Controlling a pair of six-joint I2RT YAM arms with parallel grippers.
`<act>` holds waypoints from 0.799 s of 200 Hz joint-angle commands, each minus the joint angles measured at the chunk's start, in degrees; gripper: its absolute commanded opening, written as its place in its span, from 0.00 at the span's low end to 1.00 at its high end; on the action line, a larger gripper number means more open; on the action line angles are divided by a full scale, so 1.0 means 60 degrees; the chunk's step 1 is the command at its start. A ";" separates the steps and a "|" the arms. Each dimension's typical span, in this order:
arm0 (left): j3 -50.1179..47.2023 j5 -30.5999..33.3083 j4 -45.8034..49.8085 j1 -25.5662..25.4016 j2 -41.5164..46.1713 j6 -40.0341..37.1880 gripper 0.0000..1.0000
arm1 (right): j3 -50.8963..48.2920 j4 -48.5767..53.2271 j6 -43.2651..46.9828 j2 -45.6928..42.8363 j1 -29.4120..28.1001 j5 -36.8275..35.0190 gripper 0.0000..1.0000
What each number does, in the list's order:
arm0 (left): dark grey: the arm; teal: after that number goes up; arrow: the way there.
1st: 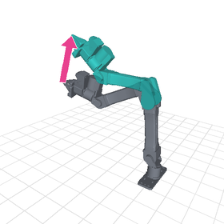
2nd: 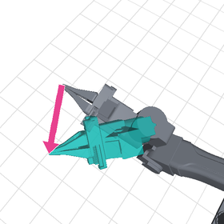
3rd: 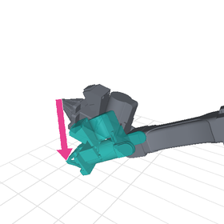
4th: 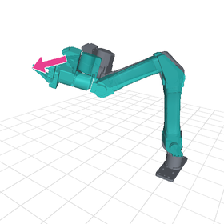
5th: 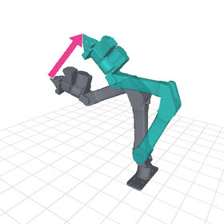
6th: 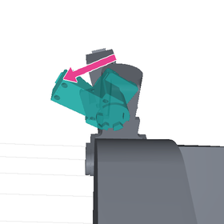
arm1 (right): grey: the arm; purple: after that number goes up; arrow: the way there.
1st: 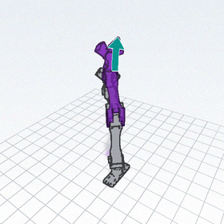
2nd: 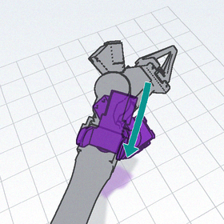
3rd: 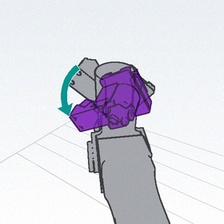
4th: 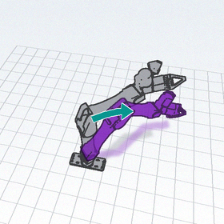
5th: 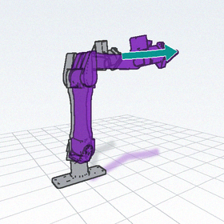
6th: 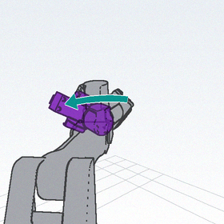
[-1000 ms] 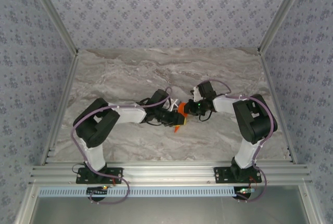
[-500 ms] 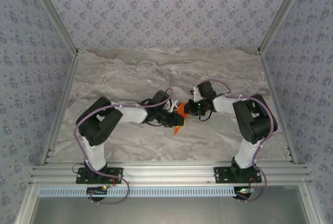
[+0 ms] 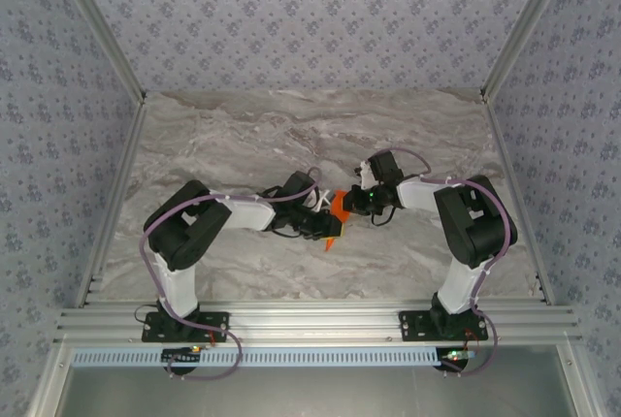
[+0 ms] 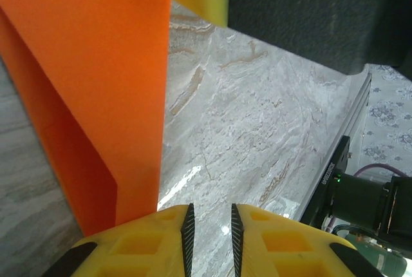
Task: Fold a paper plane with a square sheet of paper (fold left side to right side)
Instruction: Fold the wing for the fifth time at the center of the table.
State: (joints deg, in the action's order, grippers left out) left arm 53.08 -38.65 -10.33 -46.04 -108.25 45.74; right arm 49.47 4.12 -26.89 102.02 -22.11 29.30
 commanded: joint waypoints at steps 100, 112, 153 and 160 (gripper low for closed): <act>-0.0550 0.0384 0.0214 -0.0021 -0.0474 0.0560 0.18 | -0.0120 0.0979 0.0202 0.0200 0.0018 -0.0434 0.07; -0.0664 0.0421 0.0183 -0.0034 -0.0460 0.0635 0.16 | -0.0263 0.0558 0.0104 -0.0036 0.0091 -0.0157 0.06; -0.0820 0.0436 0.0011 -0.0068 -0.0604 0.0728 0.06 | -0.0720 -0.0312 -0.0035 -0.1149 0.0166 0.0386 0.03; -0.0819 0.0447 0.0010 -0.0061 -0.0620 0.0738 0.05 | -0.0799 -0.0409 -0.0087 -0.1303 0.0156 0.0469 0.03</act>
State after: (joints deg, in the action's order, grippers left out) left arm 50.17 -37.43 -14.92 -45.87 -109.69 49.56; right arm 46.37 3.22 -26.52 98.32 -21.34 30.13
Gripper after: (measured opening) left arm 0.064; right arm 0.042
